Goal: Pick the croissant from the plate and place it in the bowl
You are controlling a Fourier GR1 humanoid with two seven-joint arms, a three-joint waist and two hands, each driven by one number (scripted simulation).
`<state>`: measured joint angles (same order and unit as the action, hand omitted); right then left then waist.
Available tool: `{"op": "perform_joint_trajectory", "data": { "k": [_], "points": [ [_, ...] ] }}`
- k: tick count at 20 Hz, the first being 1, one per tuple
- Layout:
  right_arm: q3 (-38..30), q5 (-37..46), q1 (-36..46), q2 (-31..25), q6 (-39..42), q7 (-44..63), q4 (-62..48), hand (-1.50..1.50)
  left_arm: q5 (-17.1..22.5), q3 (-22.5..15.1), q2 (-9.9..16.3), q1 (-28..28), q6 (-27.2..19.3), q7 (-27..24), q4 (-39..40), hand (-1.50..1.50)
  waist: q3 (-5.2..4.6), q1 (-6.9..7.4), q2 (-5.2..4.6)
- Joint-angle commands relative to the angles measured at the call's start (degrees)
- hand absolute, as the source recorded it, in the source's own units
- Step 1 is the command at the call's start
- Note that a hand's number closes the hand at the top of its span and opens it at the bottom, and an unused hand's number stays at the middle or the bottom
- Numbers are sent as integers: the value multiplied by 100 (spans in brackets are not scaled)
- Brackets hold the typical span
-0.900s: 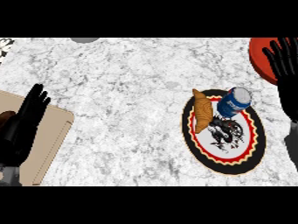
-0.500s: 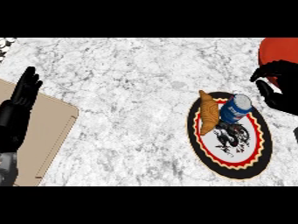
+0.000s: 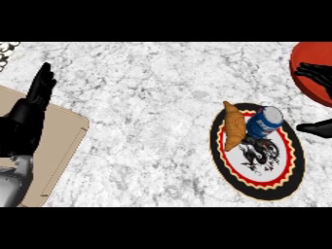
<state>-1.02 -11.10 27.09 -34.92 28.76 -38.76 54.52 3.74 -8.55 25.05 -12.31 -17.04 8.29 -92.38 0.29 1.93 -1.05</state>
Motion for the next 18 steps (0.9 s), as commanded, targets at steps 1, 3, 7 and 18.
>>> {"op": "perform_joint_trajectory", "data": {
  "k": [1, 3, 7, 18],
  "points": [
    [391, 812, 237, -605, 584, -840, -166, -150, -124, 17, -29, -365, -23, 150, 252, 0, -14, -82, 28],
    [681, 1190, 634, -608, 269, -500, -177, -150, -140, -33, -125, -101, -83, 97, 100, 0, -21, 28, 50],
    [1192, 1853, 992, -925, 115, -98, 106, -150, -197, -143, -300, -84, -47, -63, 297, 0, -31, -33, 61],
    [2267, 2938, 1690, -24, 337, 1235, 577, -150, -484, -59, -287, -219, -112, 584, -188, 0, -29, -109, 124]
  ]
}}
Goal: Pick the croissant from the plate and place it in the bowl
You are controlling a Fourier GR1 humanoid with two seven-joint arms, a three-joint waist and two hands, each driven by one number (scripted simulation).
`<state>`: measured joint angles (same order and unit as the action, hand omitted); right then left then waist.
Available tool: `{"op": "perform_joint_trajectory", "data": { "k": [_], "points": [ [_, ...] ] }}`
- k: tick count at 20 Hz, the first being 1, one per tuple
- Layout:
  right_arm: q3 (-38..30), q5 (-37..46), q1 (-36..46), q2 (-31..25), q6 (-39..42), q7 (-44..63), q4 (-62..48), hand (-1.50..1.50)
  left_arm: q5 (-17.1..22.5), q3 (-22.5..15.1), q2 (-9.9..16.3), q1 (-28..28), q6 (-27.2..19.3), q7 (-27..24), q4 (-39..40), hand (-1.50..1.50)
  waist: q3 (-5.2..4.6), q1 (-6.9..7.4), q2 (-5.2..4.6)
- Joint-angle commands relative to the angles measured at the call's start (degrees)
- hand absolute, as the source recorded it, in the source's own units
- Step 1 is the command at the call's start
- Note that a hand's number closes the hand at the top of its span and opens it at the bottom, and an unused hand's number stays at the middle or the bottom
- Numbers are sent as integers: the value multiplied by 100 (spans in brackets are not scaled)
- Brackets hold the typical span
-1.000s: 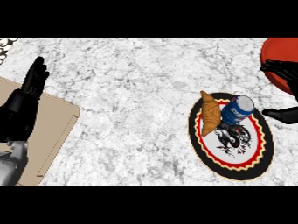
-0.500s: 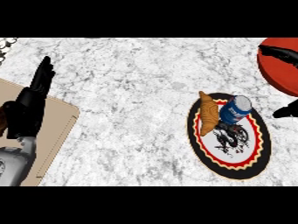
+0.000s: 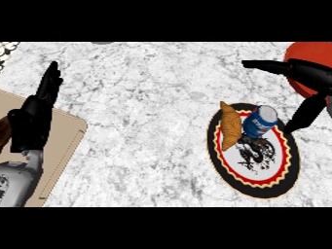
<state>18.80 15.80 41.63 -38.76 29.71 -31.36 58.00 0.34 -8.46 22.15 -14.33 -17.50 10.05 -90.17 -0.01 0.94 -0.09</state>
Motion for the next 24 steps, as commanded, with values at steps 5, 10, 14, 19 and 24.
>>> {"op": "perform_joint_trajectory", "data": {
  "k": [5, 10, 14, 19, 24],
  "points": [
    [518, 842, 25, 543, 310, 307, 224, -150, -182, 113, -234, 17, 1, -43, 83, 0, 1, -57, 3],
    [854, 1464, -154, 649, 315, 798, 379, -150, -64, 310, -50, 364, 261, -107, -251, 0, 0, -40, 18],
    [778, 1783, -353, 785, 364, 1185, 543, -150, -184, 418, -193, 60, 304, -92, 210, 0, 0, -107, 12],
    [492, 2277, -195, 1084, 266, 865, -83, -150, -352, 490, -391, 23, 412, -207, 282, 0, 1, -84, 5],
    [572, 2699, -235, 1850, -87, 1165, -413, -150, -402, 551, -538, 148, 496, -533, 406, 0, 0, -73, 0]
  ]
}}
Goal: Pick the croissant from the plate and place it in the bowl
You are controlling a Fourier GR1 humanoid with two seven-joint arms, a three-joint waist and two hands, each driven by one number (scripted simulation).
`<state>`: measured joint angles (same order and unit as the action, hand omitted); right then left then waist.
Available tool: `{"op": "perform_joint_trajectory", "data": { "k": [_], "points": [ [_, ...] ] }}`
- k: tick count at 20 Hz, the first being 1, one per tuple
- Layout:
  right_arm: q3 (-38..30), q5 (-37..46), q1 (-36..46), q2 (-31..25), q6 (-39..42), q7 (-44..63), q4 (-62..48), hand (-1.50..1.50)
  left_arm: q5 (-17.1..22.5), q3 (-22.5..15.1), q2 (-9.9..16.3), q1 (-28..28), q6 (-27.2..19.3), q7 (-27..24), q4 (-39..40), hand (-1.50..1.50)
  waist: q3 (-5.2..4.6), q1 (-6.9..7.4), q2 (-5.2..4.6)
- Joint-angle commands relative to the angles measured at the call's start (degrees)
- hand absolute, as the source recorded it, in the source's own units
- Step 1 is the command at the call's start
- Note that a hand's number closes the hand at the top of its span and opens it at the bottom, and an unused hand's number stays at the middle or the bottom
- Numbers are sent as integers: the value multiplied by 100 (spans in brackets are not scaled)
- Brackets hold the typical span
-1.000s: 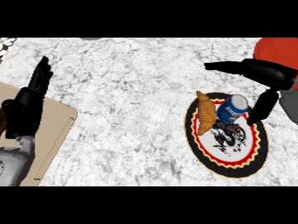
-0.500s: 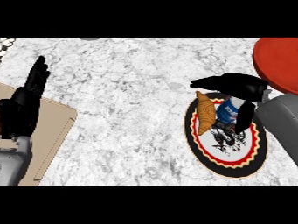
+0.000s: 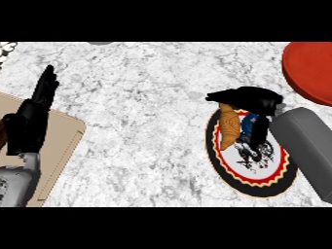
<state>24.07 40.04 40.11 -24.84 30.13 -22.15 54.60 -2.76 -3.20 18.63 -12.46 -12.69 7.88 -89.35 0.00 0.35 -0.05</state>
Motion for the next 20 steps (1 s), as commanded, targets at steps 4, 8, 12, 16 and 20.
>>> {"op": "perform_joint_trajectory", "data": {
  "k": [4, 8, 12, 16, 20],
  "points": [
    [-188, 557, 47, 406, -246, -454, -664, -150, -319, 44, -350, 2, -69, -287, 266, 0, 0, -6, -4],
    [-224, 914, 87, 536, -755, -836, -1328, -150, -444, 72, -303, 10, 4, -168, 81, 0, 1, 9, -9],
    [-114, 1310, 300, 632, -1191, -1265, -1663, 150, -225, 218, -114, 107, 333, 271, -378, 0, 3, 46, -14],
    [-219, 1363, 54, 833, -1408, -1198, -1385, 150, -326, 238, -178, -158, 303, 476, -359, 0, 3, 0, -2],
    [-349, 1403, 60, 990, -1507, -1273, -1584, 150, -399, 204, -330, 187, 259, 59, -302, 0, 2, 9, -3]
  ]
}}
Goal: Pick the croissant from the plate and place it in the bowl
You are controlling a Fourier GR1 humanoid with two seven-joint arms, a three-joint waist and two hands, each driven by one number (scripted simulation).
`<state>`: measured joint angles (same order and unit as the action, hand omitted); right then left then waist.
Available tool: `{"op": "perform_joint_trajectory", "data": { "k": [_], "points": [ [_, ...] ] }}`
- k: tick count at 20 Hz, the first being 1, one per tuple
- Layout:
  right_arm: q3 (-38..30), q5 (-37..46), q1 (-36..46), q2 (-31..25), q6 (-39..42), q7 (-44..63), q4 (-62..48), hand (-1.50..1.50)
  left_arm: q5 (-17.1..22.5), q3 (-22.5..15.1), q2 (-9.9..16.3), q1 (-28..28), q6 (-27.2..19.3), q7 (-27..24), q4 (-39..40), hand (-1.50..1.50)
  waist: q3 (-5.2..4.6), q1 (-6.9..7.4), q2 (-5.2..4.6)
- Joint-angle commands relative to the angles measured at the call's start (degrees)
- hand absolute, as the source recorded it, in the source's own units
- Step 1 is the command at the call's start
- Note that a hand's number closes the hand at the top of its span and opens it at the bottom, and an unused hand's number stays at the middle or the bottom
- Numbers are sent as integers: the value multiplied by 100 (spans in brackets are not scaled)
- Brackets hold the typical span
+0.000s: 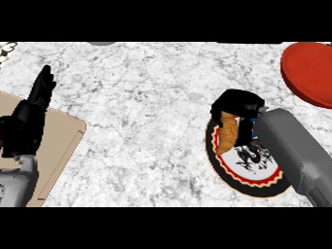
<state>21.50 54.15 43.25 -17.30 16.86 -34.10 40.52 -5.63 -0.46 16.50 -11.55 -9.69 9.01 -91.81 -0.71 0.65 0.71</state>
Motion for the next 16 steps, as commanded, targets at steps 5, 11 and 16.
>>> {"op": "perform_joint_trajectory", "data": {
  "k": [5, 11, 16],
  "points": [
    [-297, -111, -189, -10, 321, -330, 547, 150, -87, 87, -57, -60, 80, 239, -110, 0, 70, -76, -56],
    [-522, -243, -1296, 787, -7, 1485, 1396, 150, -279, 33, -172, 127, -129, 119, -131, 0, 63, -283, 29],
    [-854, -569, -1942, 1528, -94, 2840, 2635, 150, -89, 331, 4, 253, -31, 101, -35, 0, 57, -477, 102]
  ]
}}
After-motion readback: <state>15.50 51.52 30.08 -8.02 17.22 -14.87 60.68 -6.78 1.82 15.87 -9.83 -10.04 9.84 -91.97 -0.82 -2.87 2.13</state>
